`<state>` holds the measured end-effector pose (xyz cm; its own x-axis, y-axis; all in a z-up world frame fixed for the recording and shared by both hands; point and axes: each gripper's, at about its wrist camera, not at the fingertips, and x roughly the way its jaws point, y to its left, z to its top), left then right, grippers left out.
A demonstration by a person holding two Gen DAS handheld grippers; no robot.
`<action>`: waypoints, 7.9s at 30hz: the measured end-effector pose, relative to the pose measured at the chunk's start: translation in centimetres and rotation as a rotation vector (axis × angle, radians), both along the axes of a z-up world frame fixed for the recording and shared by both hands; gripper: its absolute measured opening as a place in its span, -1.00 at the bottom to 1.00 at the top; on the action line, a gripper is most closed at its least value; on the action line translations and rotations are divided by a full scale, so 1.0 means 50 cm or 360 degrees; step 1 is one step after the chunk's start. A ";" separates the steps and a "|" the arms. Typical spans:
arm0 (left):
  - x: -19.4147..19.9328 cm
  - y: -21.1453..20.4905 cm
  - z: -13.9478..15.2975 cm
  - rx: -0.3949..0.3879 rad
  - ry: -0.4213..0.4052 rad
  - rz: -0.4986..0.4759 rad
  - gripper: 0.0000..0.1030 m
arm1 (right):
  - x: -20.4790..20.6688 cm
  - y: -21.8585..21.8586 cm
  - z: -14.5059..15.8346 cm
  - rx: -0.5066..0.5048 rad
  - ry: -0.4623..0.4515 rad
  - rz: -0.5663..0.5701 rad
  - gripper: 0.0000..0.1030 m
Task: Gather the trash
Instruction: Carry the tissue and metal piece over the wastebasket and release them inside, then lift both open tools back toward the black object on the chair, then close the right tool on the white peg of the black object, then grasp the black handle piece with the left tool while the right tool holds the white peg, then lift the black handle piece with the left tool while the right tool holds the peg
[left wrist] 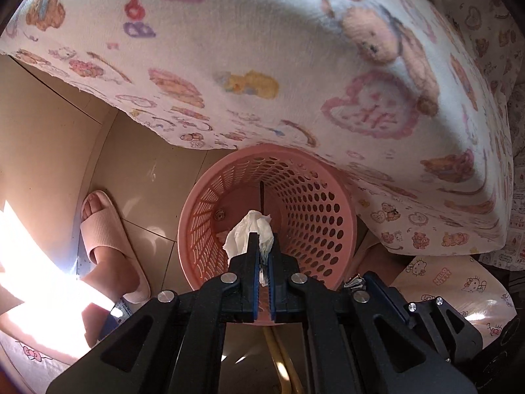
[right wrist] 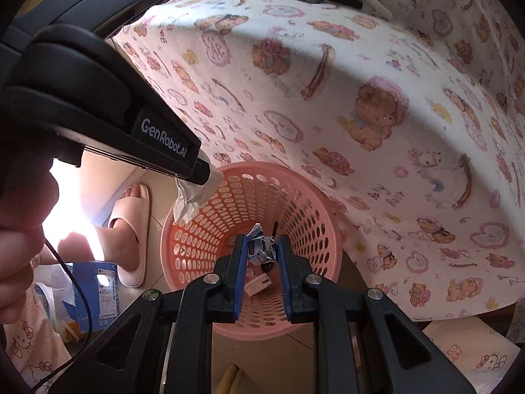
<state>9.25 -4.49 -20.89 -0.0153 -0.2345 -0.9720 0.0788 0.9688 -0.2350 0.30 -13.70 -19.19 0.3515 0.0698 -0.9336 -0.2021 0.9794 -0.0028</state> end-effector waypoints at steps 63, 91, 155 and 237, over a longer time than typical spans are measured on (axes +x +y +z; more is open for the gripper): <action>-0.009 0.087 0.227 0.0348 -0.0848 0.0165 0.10 | -0.042 -0.030 0.196 0.0069 -0.0538 -0.0110 0.15; -0.094 0.030 0.385 0.0410 -0.1680 0.0112 0.97 | -0.057 -0.165 0.333 0.0180 -0.0938 -0.0427 0.39; 0.052 -0.032 0.276 0.0326 -0.1302 0.0026 0.63 | 0.408 -0.133 0.173 -0.0181 -0.0509 0.0117 -0.03; 0.117 -0.072 0.303 -0.0124 -0.0785 -0.0197 -0.19 | 0.224 -0.287 0.309 0.0255 -0.0536 -0.0201 -0.63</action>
<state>15.12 -8.07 -5.72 0.4084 -0.3320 -0.8503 0.3113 0.9263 -0.2121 11.51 -28.05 -3.74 0.6512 0.1422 -0.7454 -0.0941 0.9898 0.1066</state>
